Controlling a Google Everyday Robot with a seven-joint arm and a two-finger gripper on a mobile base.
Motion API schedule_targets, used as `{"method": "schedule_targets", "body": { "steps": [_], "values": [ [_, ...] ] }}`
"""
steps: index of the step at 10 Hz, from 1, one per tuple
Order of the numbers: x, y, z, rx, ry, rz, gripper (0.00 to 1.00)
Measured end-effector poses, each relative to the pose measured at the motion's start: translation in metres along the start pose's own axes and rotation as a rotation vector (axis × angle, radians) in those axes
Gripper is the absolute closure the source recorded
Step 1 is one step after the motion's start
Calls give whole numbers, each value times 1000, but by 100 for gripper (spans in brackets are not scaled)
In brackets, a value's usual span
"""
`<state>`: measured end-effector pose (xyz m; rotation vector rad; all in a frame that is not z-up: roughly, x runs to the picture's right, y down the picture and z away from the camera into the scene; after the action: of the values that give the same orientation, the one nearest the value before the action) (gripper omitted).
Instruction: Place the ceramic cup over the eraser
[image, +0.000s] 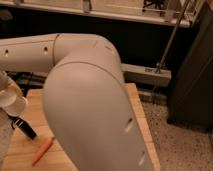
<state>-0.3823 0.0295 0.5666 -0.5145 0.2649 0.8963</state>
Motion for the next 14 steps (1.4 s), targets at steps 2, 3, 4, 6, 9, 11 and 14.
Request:
{"method": "schedule_targets", "body": {
  "steps": [2, 3, 4, 6, 9, 11, 14],
  "values": [
    [-7, 8, 23, -10, 56, -16, 100],
    [-9, 5, 32, 1, 80, -15, 100],
    [-10, 1, 41, 10, 107, -11, 100],
    [-11, 3, 58, 5, 144, -18, 100],
    [-12, 16, 85, -11, 189, -46, 100],
    [-12, 24, 98, -13, 211, -64, 100],
    [-13, 30, 111, -15, 234, -84, 100]
  ]
}}
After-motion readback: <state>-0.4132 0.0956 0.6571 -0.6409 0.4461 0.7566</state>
